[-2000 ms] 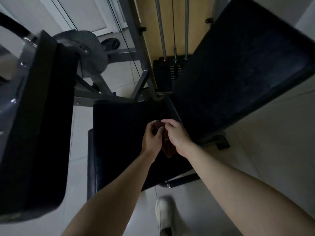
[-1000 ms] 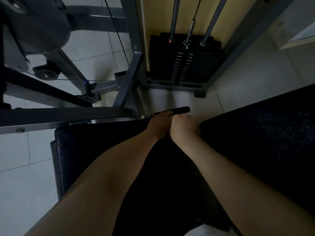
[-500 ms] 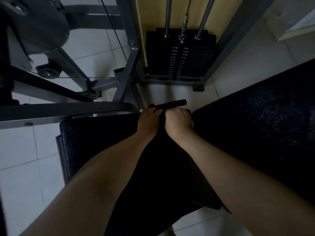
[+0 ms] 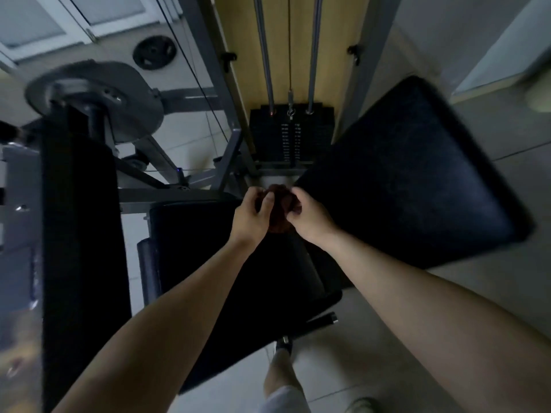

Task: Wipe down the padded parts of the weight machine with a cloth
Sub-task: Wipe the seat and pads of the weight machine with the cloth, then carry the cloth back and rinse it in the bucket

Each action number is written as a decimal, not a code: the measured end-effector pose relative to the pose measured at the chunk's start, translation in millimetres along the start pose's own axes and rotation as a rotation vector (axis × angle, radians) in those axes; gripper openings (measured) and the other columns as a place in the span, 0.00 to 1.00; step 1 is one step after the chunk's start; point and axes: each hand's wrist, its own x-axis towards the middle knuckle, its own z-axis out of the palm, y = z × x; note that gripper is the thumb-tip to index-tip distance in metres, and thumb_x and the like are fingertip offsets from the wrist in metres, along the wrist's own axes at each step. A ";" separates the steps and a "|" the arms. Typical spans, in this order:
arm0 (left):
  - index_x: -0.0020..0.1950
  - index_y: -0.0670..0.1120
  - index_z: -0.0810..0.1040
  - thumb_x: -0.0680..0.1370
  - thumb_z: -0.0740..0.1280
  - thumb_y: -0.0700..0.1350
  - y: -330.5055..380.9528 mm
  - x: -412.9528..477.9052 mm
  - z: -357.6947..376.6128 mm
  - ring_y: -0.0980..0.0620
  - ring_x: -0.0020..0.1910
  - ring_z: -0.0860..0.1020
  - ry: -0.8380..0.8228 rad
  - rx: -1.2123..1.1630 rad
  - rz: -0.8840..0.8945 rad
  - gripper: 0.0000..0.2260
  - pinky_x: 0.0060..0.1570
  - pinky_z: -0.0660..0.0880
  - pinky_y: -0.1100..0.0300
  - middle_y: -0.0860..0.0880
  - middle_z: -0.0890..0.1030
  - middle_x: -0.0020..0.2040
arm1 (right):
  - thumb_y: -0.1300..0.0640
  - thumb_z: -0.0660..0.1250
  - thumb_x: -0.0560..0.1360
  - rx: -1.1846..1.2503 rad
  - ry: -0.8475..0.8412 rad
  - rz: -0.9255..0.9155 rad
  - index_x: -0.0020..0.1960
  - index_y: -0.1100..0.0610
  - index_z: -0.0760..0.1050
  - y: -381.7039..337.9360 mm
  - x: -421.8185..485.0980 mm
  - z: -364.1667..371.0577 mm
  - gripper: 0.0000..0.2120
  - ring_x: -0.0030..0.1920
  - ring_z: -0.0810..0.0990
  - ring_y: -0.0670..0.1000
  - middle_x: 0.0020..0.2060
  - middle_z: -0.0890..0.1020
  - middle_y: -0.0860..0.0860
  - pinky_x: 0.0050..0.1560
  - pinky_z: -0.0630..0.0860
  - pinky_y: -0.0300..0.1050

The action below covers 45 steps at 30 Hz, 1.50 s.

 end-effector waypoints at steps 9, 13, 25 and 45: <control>0.58 0.50 0.79 0.84 0.61 0.48 120.8 -173.2 45.4 0.52 0.51 0.79 -0.017 0.173 0.356 0.09 0.51 0.76 0.55 0.51 0.82 0.52 | 0.63 0.57 0.77 0.055 0.409 -0.120 0.58 0.51 0.78 33.4 -218.0 -127.1 0.16 0.54 0.76 0.48 0.57 0.79 0.50 0.52 0.69 0.39; 0.60 0.49 0.79 0.83 0.63 0.45 176.1 -232.9 86.6 0.55 0.51 0.77 -0.103 0.157 0.466 0.08 0.49 0.70 0.62 0.53 0.80 0.53 | 0.65 0.56 0.77 0.132 0.594 -0.073 0.55 0.52 0.78 61.9 -295.7 -189.8 0.15 0.52 0.77 0.51 0.55 0.78 0.54 0.47 0.71 0.39; 0.58 0.47 0.79 0.84 0.58 0.55 318.3 -312.4 242.7 0.50 0.45 0.80 -0.380 0.178 0.429 0.15 0.45 0.78 0.55 0.49 0.81 0.47 | 0.51 0.59 0.80 0.271 0.903 0.212 0.60 0.56 0.76 149.8 -429.3 -333.7 0.14 0.47 0.75 0.56 0.57 0.75 0.57 0.46 0.68 0.43; 0.63 0.51 0.72 0.79 0.71 0.49 429.9 -223.9 393.6 0.65 0.49 0.78 -0.900 0.049 0.791 0.15 0.44 0.72 0.74 0.57 0.80 0.52 | 0.50 0.63 0.79 0.432 1.109 0.404 0.37 0.54 0.76 141.2 -344.2 -480.1 0.14 0.31 0.78 0.52 0.31 0.79 0.52 0.29 0.70 0.40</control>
